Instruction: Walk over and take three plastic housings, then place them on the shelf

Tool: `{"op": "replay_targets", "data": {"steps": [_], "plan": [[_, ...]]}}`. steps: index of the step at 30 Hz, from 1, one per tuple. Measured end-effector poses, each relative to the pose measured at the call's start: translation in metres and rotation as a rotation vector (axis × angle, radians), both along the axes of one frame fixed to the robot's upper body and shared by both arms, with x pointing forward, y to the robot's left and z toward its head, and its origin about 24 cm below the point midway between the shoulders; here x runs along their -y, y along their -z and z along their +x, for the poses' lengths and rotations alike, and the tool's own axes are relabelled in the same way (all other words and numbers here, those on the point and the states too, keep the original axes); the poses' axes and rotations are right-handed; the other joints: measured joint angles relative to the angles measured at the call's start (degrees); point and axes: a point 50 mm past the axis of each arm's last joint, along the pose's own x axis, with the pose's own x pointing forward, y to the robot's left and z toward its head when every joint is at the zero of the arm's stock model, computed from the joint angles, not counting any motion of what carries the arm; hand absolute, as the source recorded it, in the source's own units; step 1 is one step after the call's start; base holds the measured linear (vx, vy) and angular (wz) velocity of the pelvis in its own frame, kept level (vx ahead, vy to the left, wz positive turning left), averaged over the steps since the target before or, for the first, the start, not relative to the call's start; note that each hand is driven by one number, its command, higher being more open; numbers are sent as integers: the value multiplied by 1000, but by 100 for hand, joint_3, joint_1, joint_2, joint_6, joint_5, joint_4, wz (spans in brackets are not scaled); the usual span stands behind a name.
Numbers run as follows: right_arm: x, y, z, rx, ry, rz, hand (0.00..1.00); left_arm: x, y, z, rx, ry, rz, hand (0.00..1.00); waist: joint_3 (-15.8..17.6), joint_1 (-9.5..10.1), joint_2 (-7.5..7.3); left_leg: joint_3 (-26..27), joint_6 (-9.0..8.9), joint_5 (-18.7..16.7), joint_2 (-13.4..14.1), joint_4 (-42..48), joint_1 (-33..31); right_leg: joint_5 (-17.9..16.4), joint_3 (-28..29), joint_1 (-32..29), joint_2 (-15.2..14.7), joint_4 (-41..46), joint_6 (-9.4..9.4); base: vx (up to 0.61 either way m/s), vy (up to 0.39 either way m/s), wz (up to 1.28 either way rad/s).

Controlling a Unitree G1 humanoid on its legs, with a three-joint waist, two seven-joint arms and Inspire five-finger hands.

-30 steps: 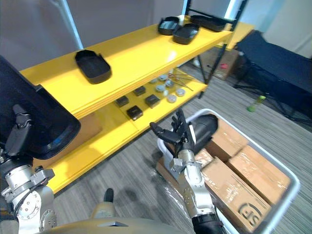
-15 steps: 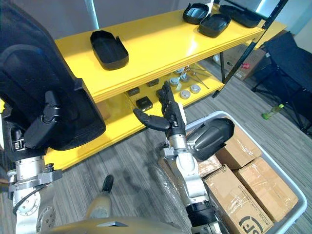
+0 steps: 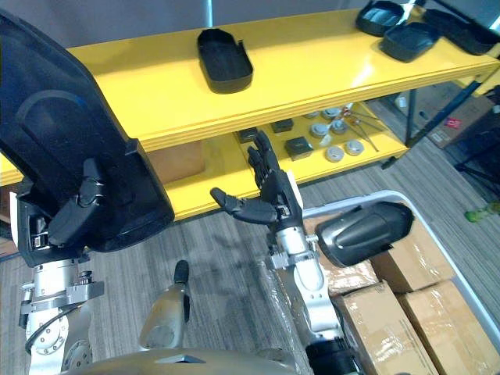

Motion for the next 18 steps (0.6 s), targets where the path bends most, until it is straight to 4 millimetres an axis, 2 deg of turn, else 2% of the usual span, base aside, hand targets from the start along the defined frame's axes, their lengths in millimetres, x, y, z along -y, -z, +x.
{"op": "replay_targets", "data": {"steps": [1, 2, 3, 4, 5, 6, 7, 8, 9, 10, 11, 12, 13, 14, 15, 17, 18], "plan": [[-3, -3, 3, 11, 12, 22, 100, -2, -4, 2, 19, -2, 11, 0, 38, 44, -96, 24, 25, -196, -148, 273, -104, 16, -95, 125, -112, -82, -9, 199, 172, 38], [-4, -5, 5, 15, 36, 46, 100, -3, -8, 5, 45, -4, 20, 0, 93, 103, -216, 80, 55, -521, -336, 599, -142, 204, -150, 300, -270, -38, -34, 270, 252, 65], [-2, -5, 6, 9, 69, 59, 100, -2, -11, 9, 67, 0, 18, 0, 97, 99, -212, -23, 125, -711, -512, 775, -148, 525, 71, 183, -494, 570, -444, 251, 249, 68], [-1, -4, 6, 6, 86, 68, 100, -1, -13, 10, 76, 5, 20, 0, 96, 84, -209, -81, 174, -760, -598, 774, -104, 761, 229, 32, -619, 995, -801, 266, 314, 74], [-1, -5, 6, 9, 113, 89, 100, -3, -16, 11, 89, 11, 36, 0, 91, 84, -224, -109, 268, -827, -726, 625, 75, 1557, 629, -375, -889, 1769, -1303, 298, 314, 51], [-2, -7, 7, 24, 118, 104, 100, -6, -17, 11, 92, 1, 54, 0, 69, 63, -252, -117, 327, -852, -794, 324, 342, 2431, 1041, -701, -1032, 2294, -1254, 323, 271, 41], [-5, -10, 8, 39, 114, 117, 100, -8, -18, 11, 95, -8, 62, 0, 60, 18, -267, -143, 398, -844, -807, 205, 452, 2267, 1186, -894, -1065, 2656, -1162, 336, 175, 27], [-10, -17, 12, 72, 103, 135, 100, -13, -19, 10, 92, -51, 77, 0, 74, -26, -244, -178, 588, -794, -837, -28, 730, 1530, 1260, -1268, -1053, 3302, -1121, 268, 98, 13], [-11, -20, 13, 87, 95, 137, 100, -14, -19, 10, 88, -68, 79, 0, 87, -33, -214, -175, 624, -791, -835, -137, 899, 1285, 1231, -1388, -993, 3463, -1125, 320, 143, 3], [-12, -26, 16, 114, 89, 138, 100, -16, -19, 9, 87, -82, 81, 0, 77, -39, -136, -171, 673, -821, -818, -311, 1196, 963, 1125, -1536, -784, 3461, -1141, 407, 208, -1], [-13, -32, 19, 142, 87, 139, 100, -16, -21, 11, 94, -78, 86, 0, 42, -52, -70, -184, 645, -867, -814, -485, 1549, 683, 1091, -1757, -444, 2923, -1150, 391, 187, 11], [-12, -36, 20, 168, 88, 139, 100, -16, -23, 12, 103, -71, 93, 0, 1, -86, -18, -272, 611, -949, -814, -529, 1615, 666, 1225, -1943, -138, 2266, -1173, 340, 113, 33], [-10, -39, 20, 187, 93, 138, 100, -15, -24, 16, 110, -65, 97, 0, -42, -155, -33, -413, 590, -981, -829, -527, 1607, 681, 1509, -2054, 147, 1649, -1147, 197, -17, 75], [-6, -42, 19, 203, 105, 135, 100, -13, -24, 23, 116, -48, 94, 0, -52, -278, -21, -695, 518, -1024, -886, -561, 1600, 750, 2081, -2138, 500, 873, -1033, 208, -82, 127], [0, -45, 17, 219, 125, 132, 100, -10, -21, 32, 109, -28, 83, 0, -60, -440, -35, -1029, 532, -1039, -1002, -604, 1606, 836, 2680, -2155, 717, 345, -899, 199, -158, 143], [10, -48, 13, 235, 160, 134, 100, -5, -16, 38, 88, -5, 72, 0, -114, -543, -117, -1360, 496, -1046, -1186, -629, 1613, 935, 3108, -2140, 785, 1, -756, 187, -214, 126], [15, -51, 11, 253, 175, 135, 100, -5, -12, 38, 63, -2, 71, 0, -212, -540, -278, -1506, 426, -1081, -1364, -642, 1611, 1009, 3170, -2098, 723, -265, -704, 241, -299, 115]]}}
